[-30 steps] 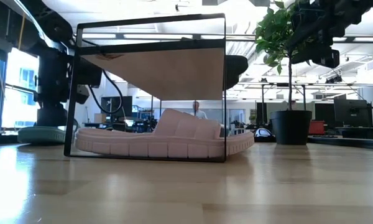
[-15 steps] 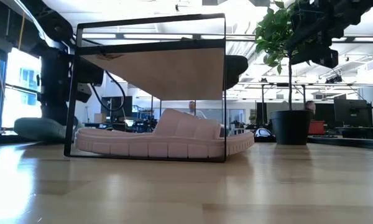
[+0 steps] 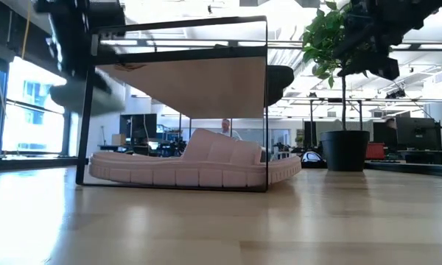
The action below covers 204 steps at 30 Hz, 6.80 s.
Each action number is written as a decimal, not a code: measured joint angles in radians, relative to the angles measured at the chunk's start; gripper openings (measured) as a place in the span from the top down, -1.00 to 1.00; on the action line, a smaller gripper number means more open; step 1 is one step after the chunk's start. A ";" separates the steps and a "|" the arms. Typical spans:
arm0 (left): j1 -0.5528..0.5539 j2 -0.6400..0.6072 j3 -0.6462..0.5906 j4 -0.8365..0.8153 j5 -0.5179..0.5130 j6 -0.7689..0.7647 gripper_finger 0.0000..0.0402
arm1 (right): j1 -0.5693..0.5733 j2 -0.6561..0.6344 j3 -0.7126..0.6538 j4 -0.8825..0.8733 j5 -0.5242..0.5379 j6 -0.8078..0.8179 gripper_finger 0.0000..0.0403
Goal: Pick and place slides into the shelf
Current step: Put the green slide under the shelf
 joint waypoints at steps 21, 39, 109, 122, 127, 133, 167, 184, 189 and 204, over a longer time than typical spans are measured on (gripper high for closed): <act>-0.454 -0.059 0.417 0.297 -0.052 0.843 1.00 | -0.259 0.003 0.037 0.548 -0.380 0.185 0.11; -0.852 0.149 0.416 0.659 -0.302 1.560 1.00 | -0.283 0.399 0.588 0.182 -0.523 0.095 0.11; -0.961 0.128 0.417 0.673 -0.330 1.414 0.53 | -0.109 0.612 0.589 0.474 -0.345 -0.067 0.98; -1.043 -0.020 0.417 0.647 -0.446 1.402 -0.03 | 0.052 0.257 0.589 -0.172 -0.478 0.073 0.98; -1.040 -0.041 0.417 0.646 -0.422 1.405 -0.04 | 0.219 0.164 0.589 -0.440 -0.384 0.328 0.98; -1.040 -0.041 0.417 0.645 -0.391 1.405 0.03 | 0.398 0.125 0.589 -0.785 -0.048 0.626 0.98; -1.040 -0.040 0.416 0.458 -0.222 1.322 0.15 | 0.801 0.159 0.208 -0.660 0.415 1.424 0.98; -1.040 -0.040 0.416 0.459 -0.219 1.267 0.17 | 0.793 0.136 0.210 -0.966 0.511 1.433 0.99; -1.040 -0.040 0.416 0.459 -0.219 1.238 0.18 | 0.702 0.141 0.222 -1.014 0.653 1.434 0.99; -1.040 -0.040 0.416 0.456 -0.219 1.217 0.23 | 0.456 0.076 -0.110 -0.552 0.822 1.410 0.99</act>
